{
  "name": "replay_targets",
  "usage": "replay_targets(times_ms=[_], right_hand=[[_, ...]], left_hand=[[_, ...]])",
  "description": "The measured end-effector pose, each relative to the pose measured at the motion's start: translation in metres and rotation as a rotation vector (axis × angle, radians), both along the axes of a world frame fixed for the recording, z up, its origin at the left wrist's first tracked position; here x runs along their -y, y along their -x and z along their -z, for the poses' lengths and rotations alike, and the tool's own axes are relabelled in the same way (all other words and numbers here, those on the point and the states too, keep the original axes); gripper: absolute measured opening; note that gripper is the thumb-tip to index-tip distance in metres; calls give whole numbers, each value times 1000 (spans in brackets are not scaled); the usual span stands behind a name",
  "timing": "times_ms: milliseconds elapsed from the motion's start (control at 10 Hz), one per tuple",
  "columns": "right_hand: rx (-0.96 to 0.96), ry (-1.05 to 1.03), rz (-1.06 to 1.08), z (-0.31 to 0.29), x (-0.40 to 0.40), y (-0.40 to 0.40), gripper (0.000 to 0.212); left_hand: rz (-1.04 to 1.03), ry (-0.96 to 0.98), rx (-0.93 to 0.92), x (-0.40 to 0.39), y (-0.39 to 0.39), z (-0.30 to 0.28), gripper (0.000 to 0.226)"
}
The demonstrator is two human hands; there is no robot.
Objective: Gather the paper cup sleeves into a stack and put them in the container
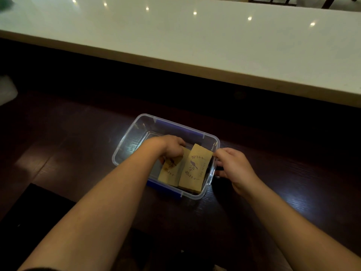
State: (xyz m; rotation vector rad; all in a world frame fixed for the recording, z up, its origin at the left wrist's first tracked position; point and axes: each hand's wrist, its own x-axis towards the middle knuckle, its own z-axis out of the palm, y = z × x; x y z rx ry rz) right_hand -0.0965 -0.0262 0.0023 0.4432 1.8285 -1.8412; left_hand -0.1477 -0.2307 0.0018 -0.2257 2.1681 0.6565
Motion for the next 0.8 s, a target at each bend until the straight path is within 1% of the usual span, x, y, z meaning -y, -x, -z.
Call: replay_targets(times_ms=[100,200,300,400,500,600,700,800], right_hand=[[-4,-17,8,1,0,-1,22],[-9,-38,3,1,0,-2,21],[-19,-43,-18,0,0,-4,23],[-9,-29,-8,-1,0,-5,23],[-15,-34,-3,-1,0,-7,21],[-25,-52,3,-1,0,-9,20],[-61,-130,-3,-6,1,-9,18],[-176,-294,-12,-15,-2,-11,18]], left_hand=[[-4,-18,1,3,-2,-1,41],[-22,-50,18,4,-4,-2,27],[-120,-121,42,5,-9,-11,37],[-206,-182,13,17,-15,-21,53],[-267,-152,-86,35,-21,-37,45],[-333,-114,-301,50,-27,-53,38],[-164,88,-663,51,-30,-72,39],[25,108,-953,29,-31,-88,42]])
